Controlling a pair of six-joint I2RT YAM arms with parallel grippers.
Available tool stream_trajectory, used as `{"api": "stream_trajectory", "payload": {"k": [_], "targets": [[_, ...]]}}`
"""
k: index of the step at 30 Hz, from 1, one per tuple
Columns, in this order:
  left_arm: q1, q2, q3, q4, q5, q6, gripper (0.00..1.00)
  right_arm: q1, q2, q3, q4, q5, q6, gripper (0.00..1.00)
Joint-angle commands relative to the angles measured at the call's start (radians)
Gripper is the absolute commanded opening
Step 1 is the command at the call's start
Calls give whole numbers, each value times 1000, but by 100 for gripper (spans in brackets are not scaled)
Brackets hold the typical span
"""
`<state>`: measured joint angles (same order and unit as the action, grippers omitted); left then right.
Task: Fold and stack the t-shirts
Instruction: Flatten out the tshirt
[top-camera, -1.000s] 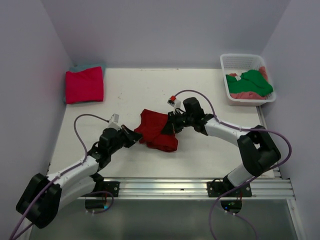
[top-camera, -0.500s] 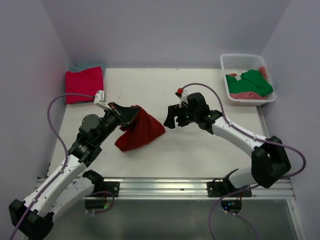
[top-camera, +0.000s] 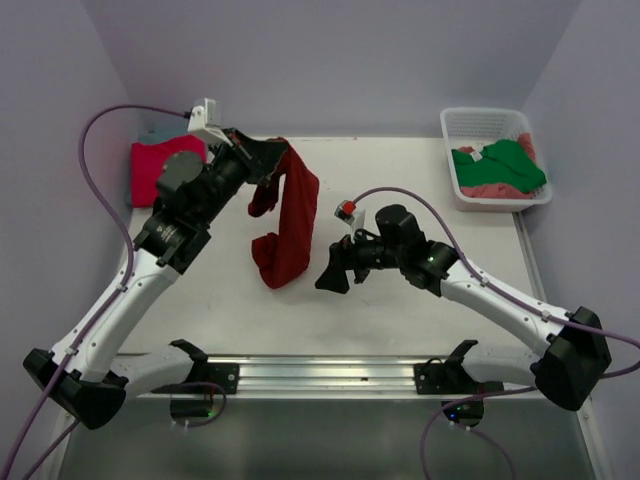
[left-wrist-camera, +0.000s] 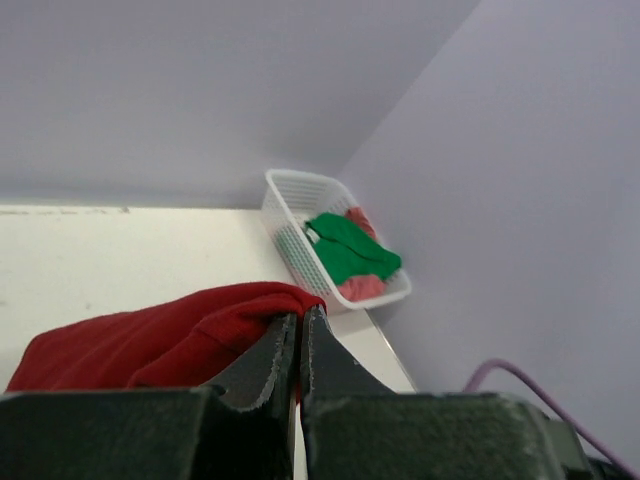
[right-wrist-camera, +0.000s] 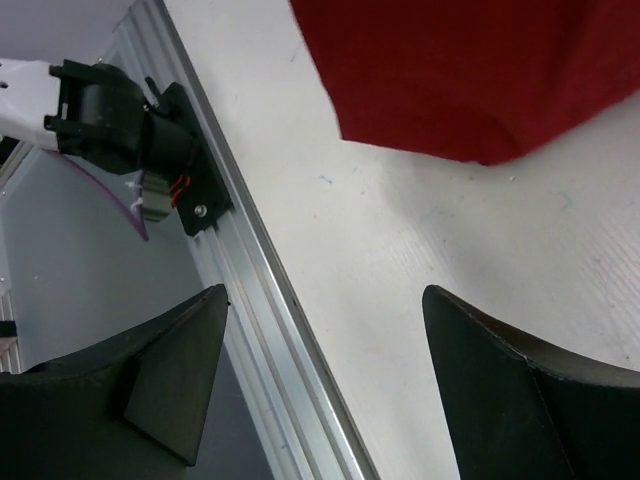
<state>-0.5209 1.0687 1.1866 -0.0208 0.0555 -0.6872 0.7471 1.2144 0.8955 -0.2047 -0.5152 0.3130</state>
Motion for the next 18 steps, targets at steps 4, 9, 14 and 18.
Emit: {"api": "stream_trajectory", "payload": {"k": [4,9,14,18], "targets": [[-67,134,278,-149,-266,118,0,8,-59,-18,7,-75,-25,83],[-109,158,309,-149,-258,97,0,11,-44,-17,36,-51,-8,82],[-194,217,404,-215,-368,121,0,14,20,-13,149,-129,38,83],[-212,252,436,-225,-384,138,0,23,149,-7,370,-216,132,82]]}}
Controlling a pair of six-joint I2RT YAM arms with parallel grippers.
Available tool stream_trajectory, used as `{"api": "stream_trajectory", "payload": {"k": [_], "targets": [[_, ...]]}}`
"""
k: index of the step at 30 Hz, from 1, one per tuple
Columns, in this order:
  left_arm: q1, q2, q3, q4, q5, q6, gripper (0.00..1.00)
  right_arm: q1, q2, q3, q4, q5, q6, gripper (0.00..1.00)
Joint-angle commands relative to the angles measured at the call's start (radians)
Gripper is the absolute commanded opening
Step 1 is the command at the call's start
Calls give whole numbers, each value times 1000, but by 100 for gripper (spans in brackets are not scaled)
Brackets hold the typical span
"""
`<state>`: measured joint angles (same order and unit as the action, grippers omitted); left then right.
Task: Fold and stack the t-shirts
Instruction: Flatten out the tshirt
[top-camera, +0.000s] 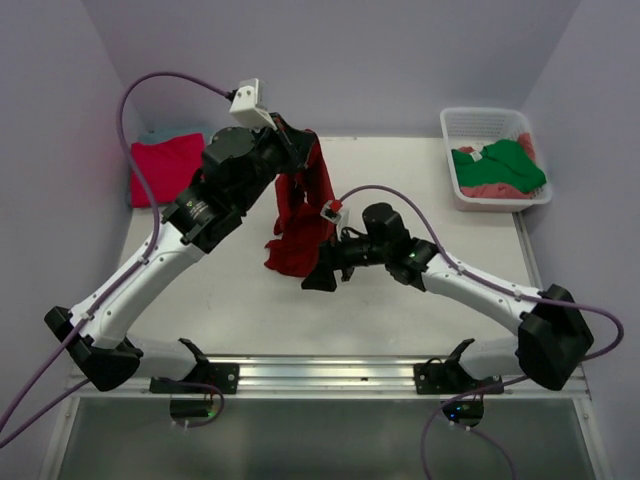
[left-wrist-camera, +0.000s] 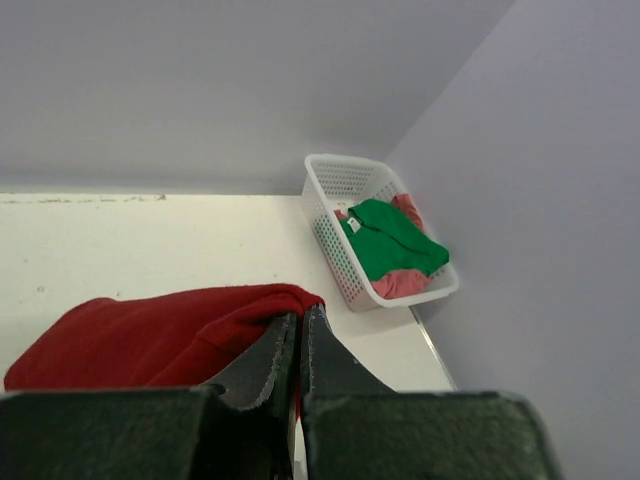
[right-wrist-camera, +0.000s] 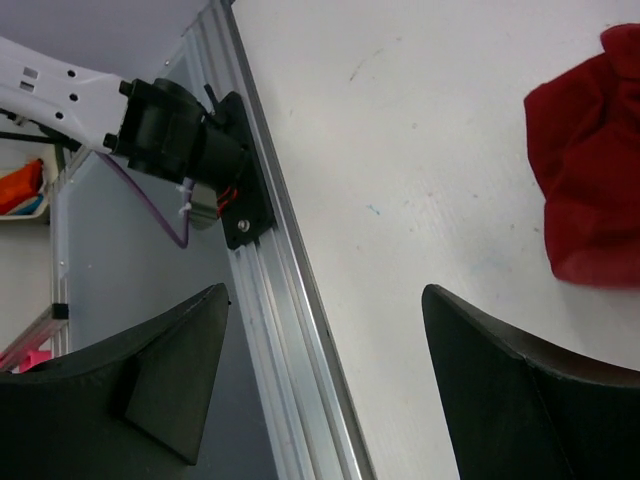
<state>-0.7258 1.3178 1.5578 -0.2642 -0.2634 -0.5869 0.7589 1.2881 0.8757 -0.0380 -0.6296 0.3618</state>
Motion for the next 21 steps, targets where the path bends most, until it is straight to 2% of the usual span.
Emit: {"api": "stream_trajectory", "payload": {"k": [1,5,9,12,15,16,21], "targets": [[-7,12,68,11,-69,47,0,19,130,22,236,-108,101,82],[-7,12,74,-1,-94,59,0,37,259,68,325,-114,143,81],[-7,-2,71,8,-85,61,0,46,384,178,285,-58,138,81],[-7,-3,82,2,-80,64,0,45,464,244,251,39,129,81],[-8,-9,99,-7,-70,67,0,46,545,328,147,247,140,81],[-7,-11,103,-6,-66,68,0,46,566,351,109,400,146,81],[-7,-31,108,-10,-59,65,0,46,715,517,-133,778,177,83]]}}
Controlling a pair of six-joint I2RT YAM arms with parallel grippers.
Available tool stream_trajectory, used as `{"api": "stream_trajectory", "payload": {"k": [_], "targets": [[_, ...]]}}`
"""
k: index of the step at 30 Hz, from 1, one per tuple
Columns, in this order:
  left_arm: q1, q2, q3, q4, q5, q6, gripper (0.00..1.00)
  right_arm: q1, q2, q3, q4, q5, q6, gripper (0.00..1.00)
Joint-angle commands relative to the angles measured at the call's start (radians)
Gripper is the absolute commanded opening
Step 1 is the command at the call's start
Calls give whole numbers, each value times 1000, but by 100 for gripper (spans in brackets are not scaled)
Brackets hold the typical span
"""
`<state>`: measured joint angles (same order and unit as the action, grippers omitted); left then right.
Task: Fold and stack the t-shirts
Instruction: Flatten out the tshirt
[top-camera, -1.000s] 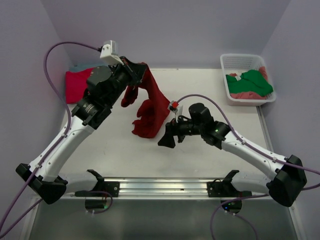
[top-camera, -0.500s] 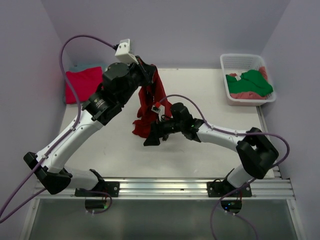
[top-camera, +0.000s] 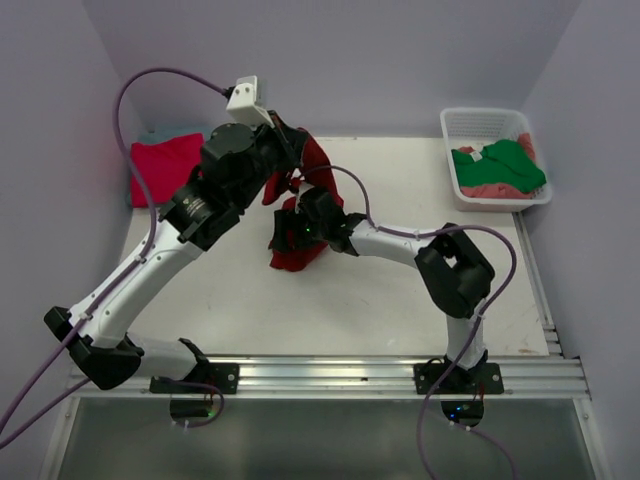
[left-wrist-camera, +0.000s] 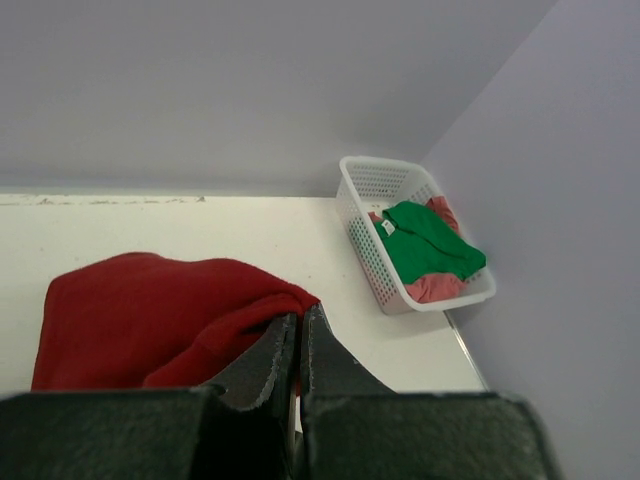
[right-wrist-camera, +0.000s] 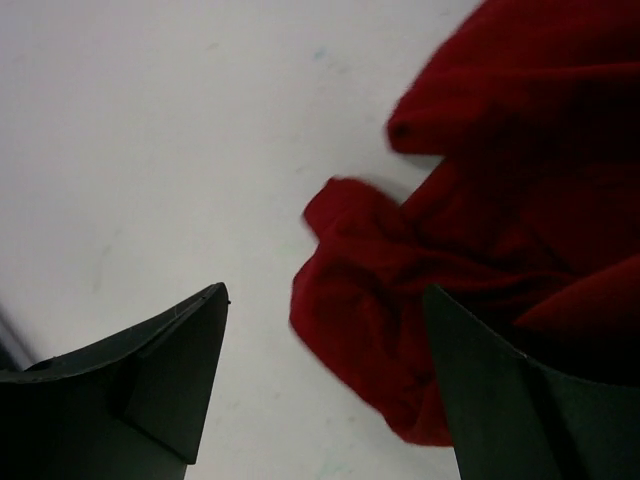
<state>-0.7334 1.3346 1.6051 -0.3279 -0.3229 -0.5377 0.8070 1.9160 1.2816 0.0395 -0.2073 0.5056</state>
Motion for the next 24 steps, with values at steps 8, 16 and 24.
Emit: {"api": "stream_trajectory", "payload": {"k": [8,16,24], "targets": [[0,-78,98,20,-22,39,0,-5,178,237,-423,686,62,86],[0,-153,55,16,-74,41,0,-17,80,164,-446,760,33,79],[-1,-196,9,-6,-136,31,0,-75,25,35,-425,677,48,0]]}}
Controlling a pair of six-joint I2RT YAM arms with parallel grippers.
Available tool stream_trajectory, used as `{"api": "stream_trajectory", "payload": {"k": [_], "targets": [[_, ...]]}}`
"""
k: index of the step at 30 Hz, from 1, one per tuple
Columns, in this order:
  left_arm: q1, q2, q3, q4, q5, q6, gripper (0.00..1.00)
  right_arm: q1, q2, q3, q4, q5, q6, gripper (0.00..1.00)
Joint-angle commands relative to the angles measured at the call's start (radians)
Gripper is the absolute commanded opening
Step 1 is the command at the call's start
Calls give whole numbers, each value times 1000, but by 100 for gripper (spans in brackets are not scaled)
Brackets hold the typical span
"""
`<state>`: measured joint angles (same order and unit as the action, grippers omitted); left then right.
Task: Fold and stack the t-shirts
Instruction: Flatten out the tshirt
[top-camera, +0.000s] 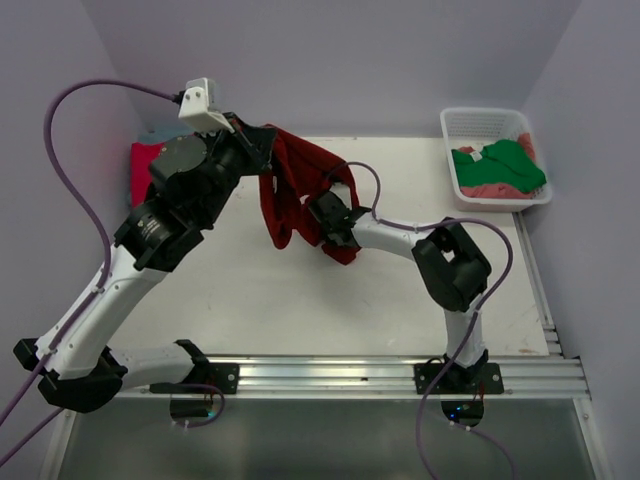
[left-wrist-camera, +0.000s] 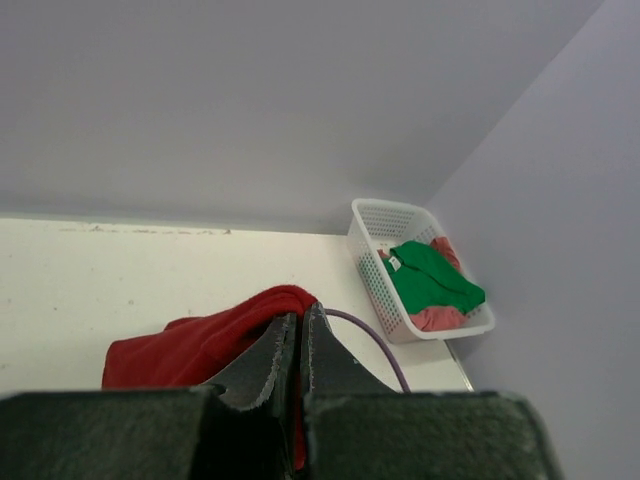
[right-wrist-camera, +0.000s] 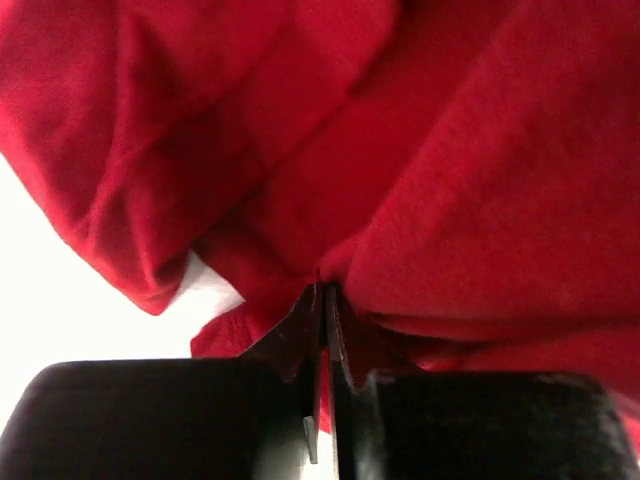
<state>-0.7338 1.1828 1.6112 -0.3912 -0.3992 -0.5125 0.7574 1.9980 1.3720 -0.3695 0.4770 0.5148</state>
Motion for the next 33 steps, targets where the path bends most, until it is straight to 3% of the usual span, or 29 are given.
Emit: {"api": "stream_trajectory", "payload": {"k": [1,10,16,18,24,29,33], "targets": [[1,-46,0,55,-69,6,0,-26,-73,-69,-14,-8,39,0],[1,-49,-19,41,-125,12,0,-26,-258,-198,-23,-29,11,0],[1,-55,-37,26,-168,14,0,-26,-451,-252,-34,-205,-99,0],[1,-63,-51,14,-187,9,0,-26,-522,-243,-110,-209,-120,0],[1,-130,-177,-73,-269,-67,0,-26,-806,-225,-275,-80,-160,0],[1,-233,-336,-226,-320,-216,0,-26,-852,-150,-429,176,-122,0],[1,-302,-372,-378,-337,-314,0,-24,-832,-129,-457,314,-105,0]]}}
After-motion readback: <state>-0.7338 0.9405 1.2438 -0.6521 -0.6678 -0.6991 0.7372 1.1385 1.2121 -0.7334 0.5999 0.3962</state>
